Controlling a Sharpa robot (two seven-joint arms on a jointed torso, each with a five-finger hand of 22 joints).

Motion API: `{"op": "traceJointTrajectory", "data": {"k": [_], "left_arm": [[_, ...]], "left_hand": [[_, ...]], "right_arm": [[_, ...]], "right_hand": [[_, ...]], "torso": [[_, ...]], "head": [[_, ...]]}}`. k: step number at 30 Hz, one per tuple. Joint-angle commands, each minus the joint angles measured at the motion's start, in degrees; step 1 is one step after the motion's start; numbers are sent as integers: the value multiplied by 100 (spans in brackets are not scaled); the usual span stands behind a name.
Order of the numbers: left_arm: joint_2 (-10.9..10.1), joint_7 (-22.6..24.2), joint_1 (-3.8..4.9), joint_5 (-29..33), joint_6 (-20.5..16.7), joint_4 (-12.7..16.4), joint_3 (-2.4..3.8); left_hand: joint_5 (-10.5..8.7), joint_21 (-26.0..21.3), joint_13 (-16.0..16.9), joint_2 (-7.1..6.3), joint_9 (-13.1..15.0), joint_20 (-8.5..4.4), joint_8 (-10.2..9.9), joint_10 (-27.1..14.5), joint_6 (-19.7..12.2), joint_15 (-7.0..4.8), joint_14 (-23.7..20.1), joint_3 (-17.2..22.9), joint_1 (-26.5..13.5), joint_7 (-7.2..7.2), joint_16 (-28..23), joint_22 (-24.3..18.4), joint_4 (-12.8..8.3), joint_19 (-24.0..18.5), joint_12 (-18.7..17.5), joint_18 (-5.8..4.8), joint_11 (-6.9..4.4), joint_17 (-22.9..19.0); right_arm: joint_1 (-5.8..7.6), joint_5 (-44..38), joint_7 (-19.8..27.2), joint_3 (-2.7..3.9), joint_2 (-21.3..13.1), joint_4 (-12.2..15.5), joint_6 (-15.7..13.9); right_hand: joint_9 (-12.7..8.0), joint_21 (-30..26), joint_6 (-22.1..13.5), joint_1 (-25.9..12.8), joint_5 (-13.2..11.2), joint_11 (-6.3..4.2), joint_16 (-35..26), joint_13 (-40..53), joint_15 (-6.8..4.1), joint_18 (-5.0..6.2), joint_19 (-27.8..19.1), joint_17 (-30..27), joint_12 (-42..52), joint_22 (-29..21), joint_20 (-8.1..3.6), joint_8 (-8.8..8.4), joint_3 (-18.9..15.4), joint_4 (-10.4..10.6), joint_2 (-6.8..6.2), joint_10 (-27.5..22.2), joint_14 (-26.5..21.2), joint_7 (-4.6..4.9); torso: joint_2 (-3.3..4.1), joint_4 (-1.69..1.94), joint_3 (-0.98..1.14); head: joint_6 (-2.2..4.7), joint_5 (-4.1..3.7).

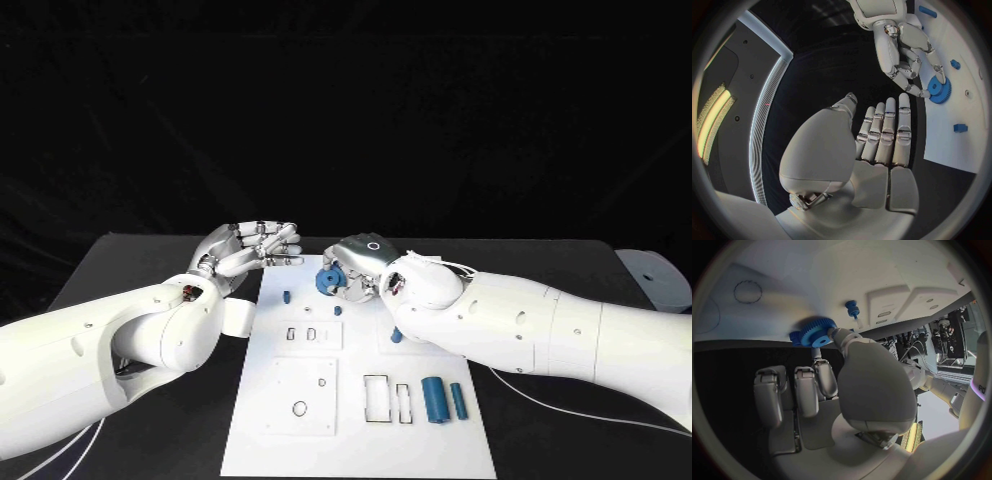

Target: Assemble the parts on the task board

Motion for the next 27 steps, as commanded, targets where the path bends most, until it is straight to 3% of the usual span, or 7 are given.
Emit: {"op": "traceJointTrajectory", "data": {"k": [1, 2, 5, 9, 12, 22, 27], "left_arm": [[15, 34, 8, -23, 44, 6, 5], [15, 33, 8, -23, 44, 6, 5], [15, 30, 8, -23, 43, 7, 5], [14, 27, 8, -23, 43, 3, 5], [10, 22, 8, -23, 42, 0, 5], [6, -8, 8, -23, 40, -3, 5], [1, -13, 8, -23, 38, -9, 5]], "left_hand": [[29, 22, 10, 2, -8, 3, -23, 16, -22, 7, -44, 25, 67, 70, -24, -6, -14, 22, -14, 83, 8, 5], [29, 22, 10, 2, -8, 3, -23, 16, -22, 7, -44, 25, 67, 70, -24, -6, -14, 22, -14, 83, 8, 5], [29, 22, 10, 2, -8, 3, -23, 16, -22, 7, -44, 25, 67, 70, -24, -6, -14, 22, -14, 83, 8, 5], [29, 22, 10, 0, -9, 2, -24, 19, -23, 8, -48, 25, 66, 71, -31, -7, -15, 27, -23, 82, 9, 9], [29, 22, 10, 0, -9, 2, -24, 19, -23, 8, -48, 25, 66, 71, -31, -7, -15, 27, -23, 82, 9, 9], [30, 22, 7, 7, -13, 1, -34, 10, -35, 11, -56, 34, 76, 80, -44, -10, -20, 32, -44, 81, 15, 13], [30, 22, 7, 10, -14, 1, -36, 8, -37, 11, -58, 39, 81, 82, -46, -10, -23, 33, -49, 81, 16, 14]], "right_arm": [[-13, -115, -72, -10, 11, -42, 193], [-13, -103, -71, -10, 14, -47, 213], [-11, -68, -76, -10, 10, -58, 262], [-11, 36, -73, -10, -22, -70, 402], [-10, 231, -22, -10, -41, -80, 570], [-9, 459, 18, -10, -78, -100, 793], [-9, 487, -4, -10, -174, -61, 569]], "right_hand": [[6, -10, -45, -147, -288, 58, 30, 156, 40, -54, 537, 616, -78, 1422, 10, -176, 22, 18, -35, -79, 428, -99], [-29, -11, -168, -247, -499, 96, 37, 133, 80, -53, 536, 637, -104, 1421, 36, -289, -31, 43, -75, -101, 432, -56], [-95, -9, -430, -491, -622, 182, 70, 77, 153, -54, 539, 723, -167, 1425, 111, -542, -321, 160, -102, -172, 447, 24], [-114, -15, -423, -641, -614, 220, 88, 63, 195, -52, 536, 764, -178, 1422, 166, -708, -1025, 411, 98, -204, 451, 59], [-114, -11, -379, -838, -612, 224, 94, 81, 199, -54, 540, 778, -158, 1427, 174, -759, -1323, 454, 271, -194, 453, 58], [-85, 21, -217, -1012, -556, 196, 108, 155, 180, -65, 568, 817, -76, 1459, 163, -748, -1411, 453, 508, -133, 462, 23], [-81, 28, -189, -1017, -499, 186, 108, 167, 172, -67, 574, 817, -62, 1467, 155, -749, -1387, 445, 552, -121, 462, 14]], "torso": [[-1, -6, -3], [0, -7, -5], [2, -8, -3], [-2, 0, -7], [0, -2, -7], [0, 3, -10], [0, -1, -7]], "head": [[-3, -4], [-6, -4], [-8, -3], [-6, -5], [-3, -3], [-12, -10], [-10, -3]]}}
